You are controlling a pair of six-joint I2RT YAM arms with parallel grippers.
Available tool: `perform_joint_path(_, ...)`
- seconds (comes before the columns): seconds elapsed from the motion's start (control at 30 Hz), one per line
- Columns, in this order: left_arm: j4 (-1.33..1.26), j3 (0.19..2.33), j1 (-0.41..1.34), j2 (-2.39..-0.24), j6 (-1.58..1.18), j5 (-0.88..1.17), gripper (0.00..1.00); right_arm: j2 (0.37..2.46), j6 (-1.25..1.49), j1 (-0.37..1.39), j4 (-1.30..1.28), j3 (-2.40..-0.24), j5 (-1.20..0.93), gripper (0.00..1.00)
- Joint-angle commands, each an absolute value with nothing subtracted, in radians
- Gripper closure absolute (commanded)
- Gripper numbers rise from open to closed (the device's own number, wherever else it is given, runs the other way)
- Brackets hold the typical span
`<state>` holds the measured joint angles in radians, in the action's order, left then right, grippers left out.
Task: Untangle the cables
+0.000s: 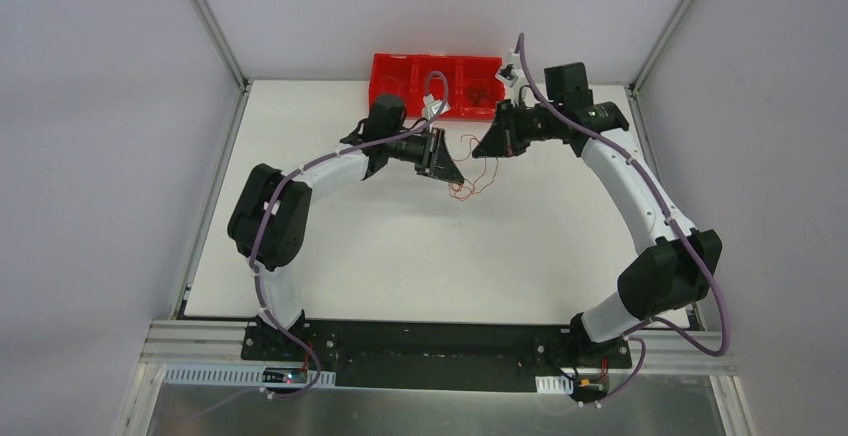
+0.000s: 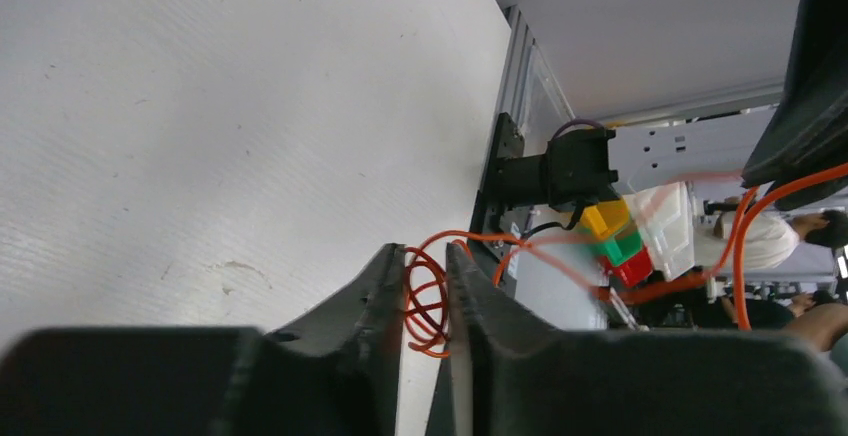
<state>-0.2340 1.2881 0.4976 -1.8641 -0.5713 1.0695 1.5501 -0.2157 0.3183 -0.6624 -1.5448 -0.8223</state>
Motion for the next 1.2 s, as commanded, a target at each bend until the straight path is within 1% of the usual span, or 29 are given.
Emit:
perform_joint_path(0.0,-0.270,1.349,0.502,-1.856,-0.577,1.078,0.91,1.487,-0.210,0.311,-0.656,-1.576,-0.808,1.00)
perform_joint_path(0.03,-0.269,1.347,0.500,-1.849,-0.575,1.079,0.99,1.486,-0.210,0.304,-0.664,-1.577,-0.799,1.00)
perform_joint_path(0.07,-0.268,1.342,0.497,-1.836,-0.574,1.080,1.00,1.488,-0.206,0.291,-0.678,-1.580,-0.785,1.00)
perform_joint_path(0.13,-0.261,1.323,0.479,-1.800,-0.573,1.080,1.00,1.497,-0.216,0.244,-0.726,-1.595,-0.743,1.00)
perform_joint_path(0.2,-0.262,1.303,0.447,-1.754,-0.575,1.107,1.00,1.513,-0.283,0.182,-0.794,-1.604,-0.634,1.00)
perform_joint_path(0.27,-0.259,1.293,0.421,-1.711,-0.567,1.129,1.00,1.519,-0.314,0.117,-0.809,-1.575,-0.537,1.00)
perform_joint_path(0.37,-0.239,1.304,0.395,-1.655,-0.532,1.146,1.00,1.551,-0.344,0.032,-0.818,-1.550,-0.457,1.00)
perform_joint_path(0.5,-0.227,1.354,0.386,-1.607,-0.516,1.144,1.00,1.600,-0.363,0.017,-0.835,-1.556,-0.407,1.00)
perform_joint_path(0.63,-0.284,1.419,0.379,-1.584,-0.564,1.086,1.00,1.624,-0.356,0.043,-0.855,-1.553,-0.442,1.00)
perform_joint_path(0.73,-0.322,1.475,0.380,-1.595,-0.590,1.010,1.00,1.629,-0.345,0.094,-0.876,-1.558,-0.562,1.00)
perform_joint_path(0.83,-0.294,1.516,0.380,-1.606,-0.525,0.897,1.00,1.642,-0.331,0.138,-0.906,-1.587,-0.682,1.00)
perform_joint_path(0.87,-0.255,1.535,0.380,-1.611,-0.480,0.838,1.00,1.661,-0.328,0.145,-0.926,-1.608,-0.700,0.98)
perform_joint_path(0.9,-0.192,1.560,0.380,-1.620,-0.427,0.783,1.00,1.668,-0.319,0.149,-0.940,-1.630,-0.705,0.93)
perform_joint_path(0.97,-0.106,1.598,0.377,-1.640,-0.353,0.692,1.00,1.693,-0.298,0.140,-0.951,-1.663,-0.697,0.92)
perform_joint_path(1.0,-0.095,1.602,0.375,-1.646,-0.334,0.653,1.00,1.698,-0.290,0.134,-0.950,-1.673,-0.693,0.91)
perform_joint_path(1.03,-0.093,1.600,0.374,-1.649,-0.322,0.604,1.00,1.704,-0.281,0.125,-0.948,-1.681,-0.695,0.86)
perform_joint_path(1.1,-0.107,1.599,0.374,-1.656,-0.317,0.532,1.00,1.709,-0.261,0.111,-0.947,-1.696,-0.725,0.75)
perform_joint_path(1.17,-0.131,1.601,0.375,-1.667,-0.319,0.483,1.00,1.704,-0.265,0.108,-0.958,-1.698,-0.762,0.74)
